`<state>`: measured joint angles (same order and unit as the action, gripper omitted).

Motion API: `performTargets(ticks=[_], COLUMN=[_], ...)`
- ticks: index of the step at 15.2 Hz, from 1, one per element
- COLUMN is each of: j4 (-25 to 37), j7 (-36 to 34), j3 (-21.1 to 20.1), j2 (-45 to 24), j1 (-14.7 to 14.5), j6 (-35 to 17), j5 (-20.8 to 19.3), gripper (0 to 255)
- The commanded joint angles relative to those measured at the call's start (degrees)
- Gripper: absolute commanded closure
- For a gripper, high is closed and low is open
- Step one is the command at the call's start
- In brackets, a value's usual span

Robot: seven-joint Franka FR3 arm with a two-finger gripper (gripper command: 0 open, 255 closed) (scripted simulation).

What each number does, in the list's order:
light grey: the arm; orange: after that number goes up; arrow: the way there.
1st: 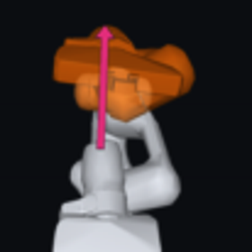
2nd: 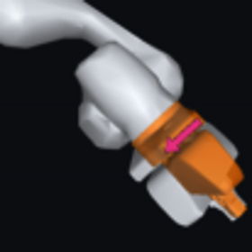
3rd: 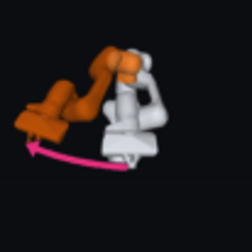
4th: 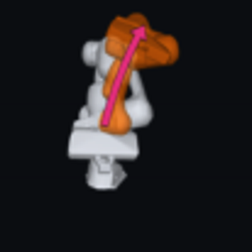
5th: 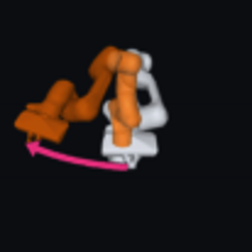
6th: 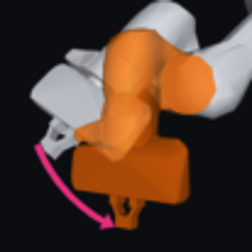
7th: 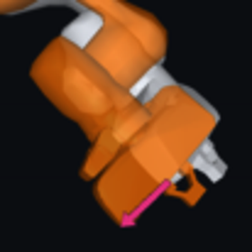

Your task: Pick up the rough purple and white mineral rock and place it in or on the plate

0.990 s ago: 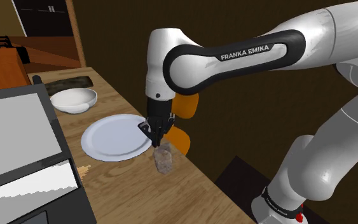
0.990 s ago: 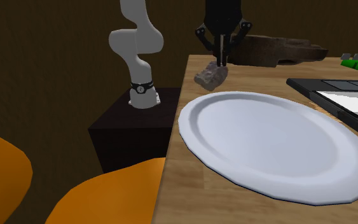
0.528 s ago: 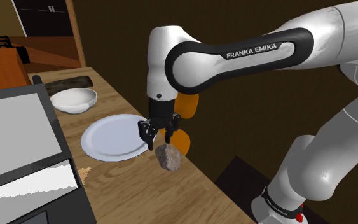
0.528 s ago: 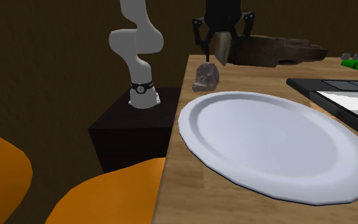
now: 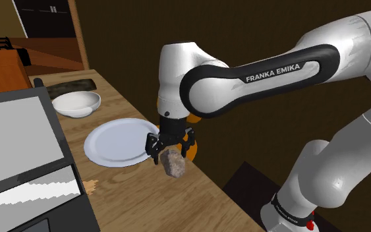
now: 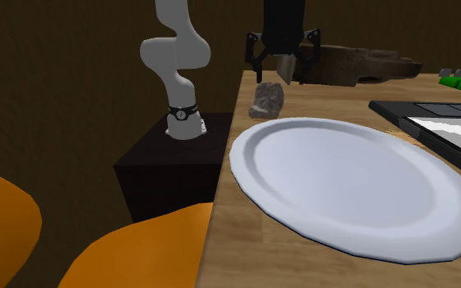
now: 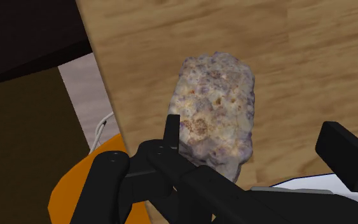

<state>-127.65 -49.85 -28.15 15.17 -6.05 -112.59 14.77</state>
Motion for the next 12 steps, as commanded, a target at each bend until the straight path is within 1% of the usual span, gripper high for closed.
performTargets(ticks=[1,9,10,12], j4=[-1.6,-1.7,-2.1,-2.4], j7=[0.0,0.0,0.2,0.2], j3=[-0.3,-0.3,-0.3,-0.2], j2=[-0.5,-0.4,-0.4,0.3], j1=[-0.1,-0.1,-0.1,-0.2], j6=[-2.1,-2.1,-2.5,-2.2], j5=[0.1,0.1,0.1,0.4], gripper=[0,0,255,255])
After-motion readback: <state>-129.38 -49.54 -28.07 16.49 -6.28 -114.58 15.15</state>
